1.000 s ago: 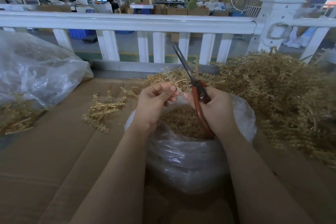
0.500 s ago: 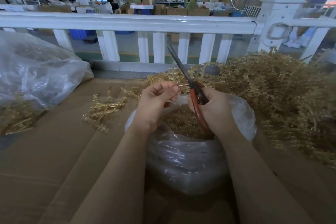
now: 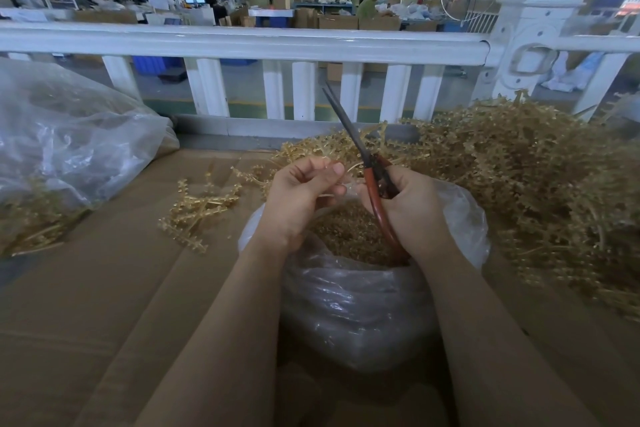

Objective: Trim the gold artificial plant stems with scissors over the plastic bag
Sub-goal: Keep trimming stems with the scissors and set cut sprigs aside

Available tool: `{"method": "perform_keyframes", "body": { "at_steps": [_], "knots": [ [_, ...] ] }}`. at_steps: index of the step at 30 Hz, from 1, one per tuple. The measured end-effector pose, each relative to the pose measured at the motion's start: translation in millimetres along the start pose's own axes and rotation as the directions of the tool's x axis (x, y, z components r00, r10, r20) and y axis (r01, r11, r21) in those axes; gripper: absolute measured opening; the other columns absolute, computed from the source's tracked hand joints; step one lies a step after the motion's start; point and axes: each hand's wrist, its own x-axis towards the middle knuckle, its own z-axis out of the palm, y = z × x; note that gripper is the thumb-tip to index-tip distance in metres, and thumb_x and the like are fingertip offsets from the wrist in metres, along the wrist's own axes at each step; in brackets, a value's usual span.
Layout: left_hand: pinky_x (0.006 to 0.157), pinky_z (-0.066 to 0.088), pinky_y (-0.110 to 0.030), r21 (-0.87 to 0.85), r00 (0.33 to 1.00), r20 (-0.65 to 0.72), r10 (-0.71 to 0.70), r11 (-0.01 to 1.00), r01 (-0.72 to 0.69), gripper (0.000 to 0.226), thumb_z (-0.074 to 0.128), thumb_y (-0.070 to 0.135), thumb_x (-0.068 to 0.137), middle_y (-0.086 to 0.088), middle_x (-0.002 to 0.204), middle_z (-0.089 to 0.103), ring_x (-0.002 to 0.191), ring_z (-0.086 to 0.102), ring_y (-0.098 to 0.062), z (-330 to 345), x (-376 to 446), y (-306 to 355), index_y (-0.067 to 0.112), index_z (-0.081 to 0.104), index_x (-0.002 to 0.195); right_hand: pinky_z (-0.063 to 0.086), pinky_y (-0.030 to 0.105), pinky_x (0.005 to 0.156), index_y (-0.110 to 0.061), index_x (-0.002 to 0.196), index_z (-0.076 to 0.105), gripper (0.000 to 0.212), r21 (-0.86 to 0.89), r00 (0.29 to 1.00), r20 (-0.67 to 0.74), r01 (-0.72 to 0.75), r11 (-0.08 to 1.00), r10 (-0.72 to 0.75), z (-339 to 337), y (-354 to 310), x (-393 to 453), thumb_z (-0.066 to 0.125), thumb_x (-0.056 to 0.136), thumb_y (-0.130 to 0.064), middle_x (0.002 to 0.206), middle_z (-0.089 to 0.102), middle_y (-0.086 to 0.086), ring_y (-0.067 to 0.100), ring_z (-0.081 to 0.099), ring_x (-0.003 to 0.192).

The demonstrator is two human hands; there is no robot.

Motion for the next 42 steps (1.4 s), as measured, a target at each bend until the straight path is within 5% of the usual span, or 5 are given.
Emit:
{"method": "perform_keyframes", "body": {
  "at_steps": [5,8,11,15,42],
  "knots": [
    [0.062,0.054,-0.02,0.003,0.996,-0.067,0.052,0.999,-0.052,0.01,0.066,0.001,0.09,-0.003,0.068,0.069,0.06,0.063,-0.008,-1.2,0.2,0.1,0.009,0.07,0.084,0.041,0.014,0.058,-0.042,0.078,0.065,0.016,-0.141,0.999,-0.048,-0.018,0.99,0.011,1.3,1.2,-0.1,0.077,0.08,-0.053,0.069,0.065,-0.031,-0.009,0.06,0.063],
    [0.07,0.056,-0.023,-0.031,0.989,-0.129,0.067,0.997,-0.072,0.006,0.068,0.003,0.088,-0.003,0.073,0.069,0.066,0.064,-0.011,-4.1,1.6,-0.5,0.008,0.071,0.09,0.042,0.005,0.06,-0.043,0.096,0.062,0.042,-0.302,0.998,-0.06,0.012,0.953,-0.031,-0.6,-0.5,-2.9,0.069,0.071,-0.076,0.084,0.06,-0.046,-0.021,0.057,0.081],
    [0.071,0.055,-0.022,-0.053,0.986,-0.146,0.084,0.994,-0.093,0.009,0.066,0.002,0.091,0.0,0.073,0.068,0.069,0.063,-0.011,-5.2,2.5,-0.5,0.009,0.07,0.087,0.04,0.006,0.06,-0.039,0.101,0.059,0.052,-0.443,0.995,-0.034,0.066,0.894,-0.091,-1.0,0.8,-5.1,0.063,0.071,-0.081,0.083,0.066,-0.028,-0.011,0.059,0.078],
    [0.07,0.054,-0.022,-0.065,0.986,-0.129,0.105,0.991,-0.114,0.019,0.059,0.001,0.095,0.002,0.07,0.064,0.068,0.06,-0.01,-6.2,3.3,-0.6,0.01,0.068,0.081,0.047,0.022,0.07,-0.031,0.106,0.059,0.059,-0.534,0.993,-0.014,0.095,0.84,-0.121,-0.1,4.1,-4.8,0.062,0.073,-0.08,0.094,0.066,-0.015,0.004,0.062,0.088],
    [0.068,0.051,-0.023,-0.136,0.996,-0.037,0.084,0.987,-0.088,0.031,0.056,0.0,0.095,-0.003,0.065,0.059,0.062,0.054,-0.011,-8.9,2.9,-1.3,0.012,0.071,0.071,0.05,0.027,0.061,-0.033,0.091,0.065,0.058,-0.636,0.987,-0.023,0.109,0.764,-0.159,-2.8,-0.2,-7.2,0.054,0.07,-0.086,0.071,0.062,-0.016,0.007,0.058,0.071]
  ]
}}
